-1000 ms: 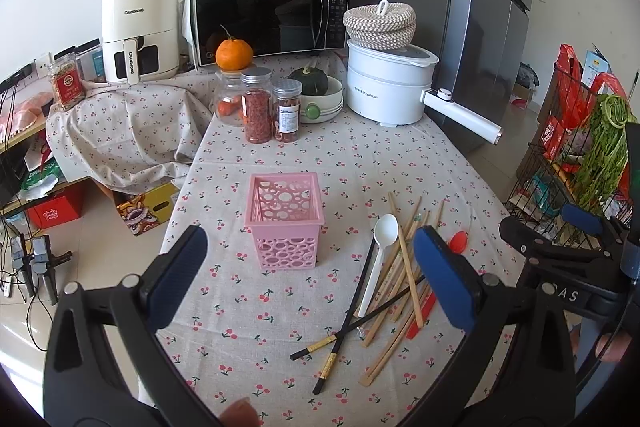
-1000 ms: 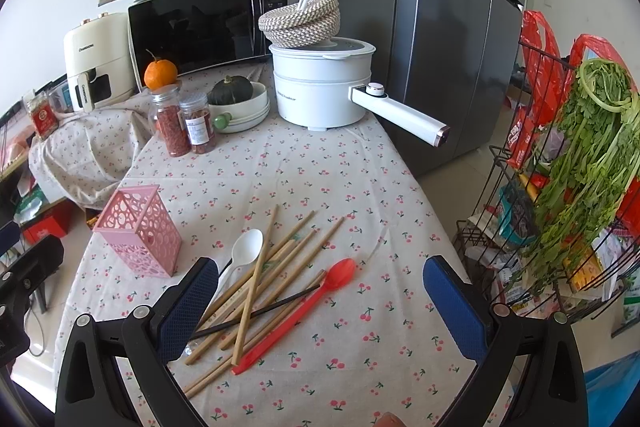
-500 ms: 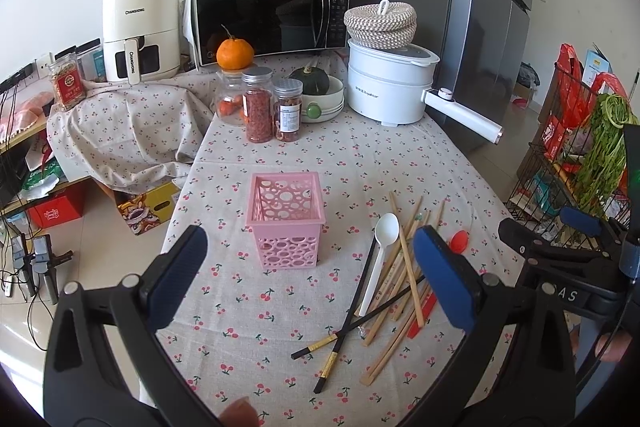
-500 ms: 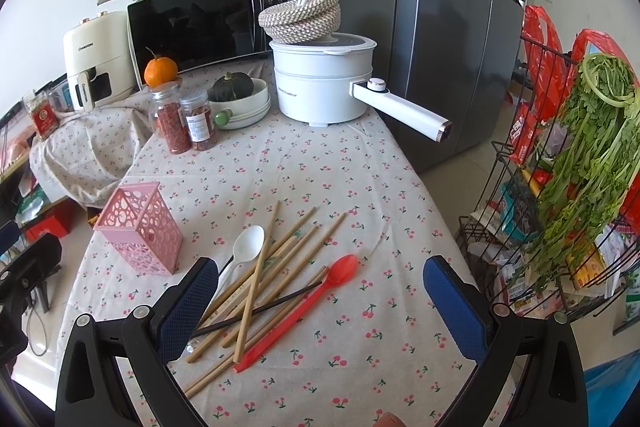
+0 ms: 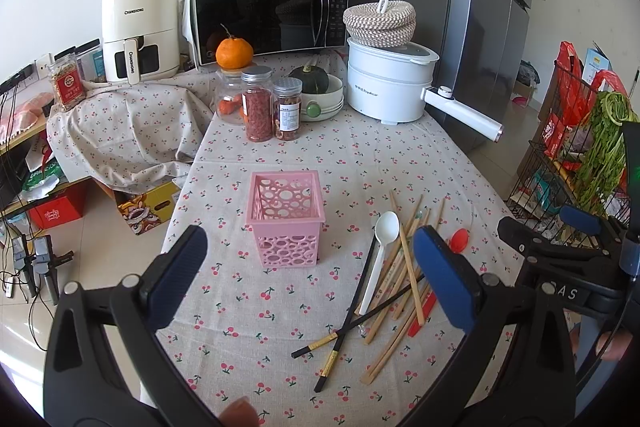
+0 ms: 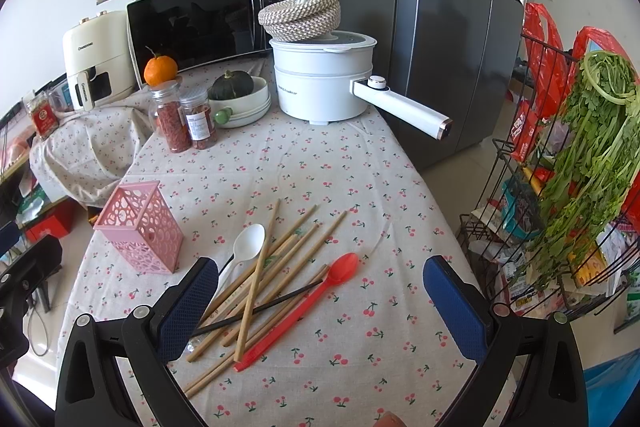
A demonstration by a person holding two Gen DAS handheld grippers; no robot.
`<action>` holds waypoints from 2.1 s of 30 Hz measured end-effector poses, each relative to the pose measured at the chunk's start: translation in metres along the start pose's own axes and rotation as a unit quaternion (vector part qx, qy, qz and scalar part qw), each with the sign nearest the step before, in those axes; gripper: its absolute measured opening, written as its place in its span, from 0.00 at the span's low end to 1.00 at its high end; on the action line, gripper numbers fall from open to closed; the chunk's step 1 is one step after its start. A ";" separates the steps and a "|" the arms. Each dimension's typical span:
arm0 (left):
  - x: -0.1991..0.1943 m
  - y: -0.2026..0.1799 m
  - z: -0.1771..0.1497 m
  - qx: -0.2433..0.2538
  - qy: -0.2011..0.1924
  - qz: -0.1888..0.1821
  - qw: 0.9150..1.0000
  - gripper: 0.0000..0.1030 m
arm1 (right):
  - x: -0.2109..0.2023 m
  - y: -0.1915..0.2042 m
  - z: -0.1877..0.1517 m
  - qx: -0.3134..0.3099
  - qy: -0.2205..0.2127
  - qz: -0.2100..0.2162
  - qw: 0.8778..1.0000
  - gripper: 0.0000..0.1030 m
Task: Organize utensils
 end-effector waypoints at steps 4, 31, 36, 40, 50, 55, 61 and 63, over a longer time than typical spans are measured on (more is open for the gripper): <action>0.001 -0.001 -0.001 0.001 0.001 -0.001 1.000 0.99 | 0.000 0.000 0.000 0.000 0.000 0.000 1.000 1.00; 0.074 -0.033 0.015 0.030 0.152 -0.159 0.975 0.99 | 0.034 -0.046 0.028 0.095 0.096 0.032 0.990 1.00; 0.115 -0.055 0.013 0.034 0.204 -0.183 0.961 0.81 | 0.054 -0.057 0.028 0.100 0.132 0.036 0.986 0.99; 0.142 -0.074 0.014 0.034 0.235 -0.208 0.949 0.55 | 0.067 -0.065 0.024 0.114 0.158 0.052 0.979 0.89; 0.202 -0.105 0.016 0.042 0.296 -0.194 0.934 0.21 | 0.086 -0.079 0.025 0.138 0.184 0.064 0.971 0.80; 0.216 -0.113 0.012 0.050 0.317 -0.185 0.929 0.19 | 0.092 -0.079 0.026 0.140 0.191 0.066 0.969 0.80; 0.229 -0.119 0.008 0.045 0.340 -0.179 0.922 0.11 | 0.099 -0.075 0.024 0.144 0.201 0.070 0.966 0.80; 0.225 -0.118 0.011 0.045 0.330 -0.175 0.927 0.08 | 0.101 -0.076 0.024 0.144 0.201 0.067 0.966 0.80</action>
Point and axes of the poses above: each gripper's, at about its wrist camera, not at the fingertips, and x roughly the way its jaws point, y to its left, z to its top, the point moved 2 cm from there along x, roughly the way its jaws point, and after that the axes turned 14 degrees about x, right-handed, at the moved point
